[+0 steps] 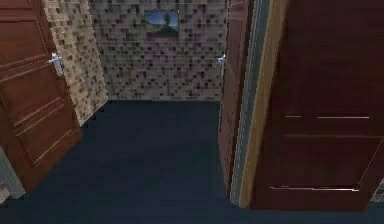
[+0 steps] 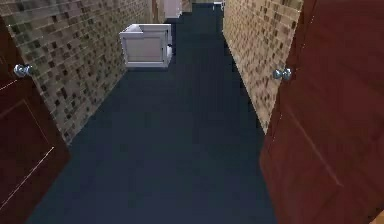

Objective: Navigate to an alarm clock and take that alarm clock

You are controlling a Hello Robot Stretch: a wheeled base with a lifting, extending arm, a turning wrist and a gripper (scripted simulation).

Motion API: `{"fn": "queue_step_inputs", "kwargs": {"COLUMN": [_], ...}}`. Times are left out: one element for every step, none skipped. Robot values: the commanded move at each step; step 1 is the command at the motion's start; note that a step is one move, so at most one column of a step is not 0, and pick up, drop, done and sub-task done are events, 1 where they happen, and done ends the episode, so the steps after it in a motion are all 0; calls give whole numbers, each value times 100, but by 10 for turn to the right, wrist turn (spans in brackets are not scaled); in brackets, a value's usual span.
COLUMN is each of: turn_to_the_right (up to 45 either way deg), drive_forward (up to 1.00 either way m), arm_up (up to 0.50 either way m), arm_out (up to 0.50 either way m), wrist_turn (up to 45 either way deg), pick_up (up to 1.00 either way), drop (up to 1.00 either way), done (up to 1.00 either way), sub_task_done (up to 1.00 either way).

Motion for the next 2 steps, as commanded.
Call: {"fn": "queue_step_inputs", "kwargs": {"turn_to_the_right": [0, -90], "drive_forward": [100, 0], "arm_up": [0, 0], "arm_out": [0, 0], "wrist_turn": [0, 0], "pick_up": [0, 0], "drop": [0, 0], "done": [0, 0], "sub_task_done": [0, 0]}}
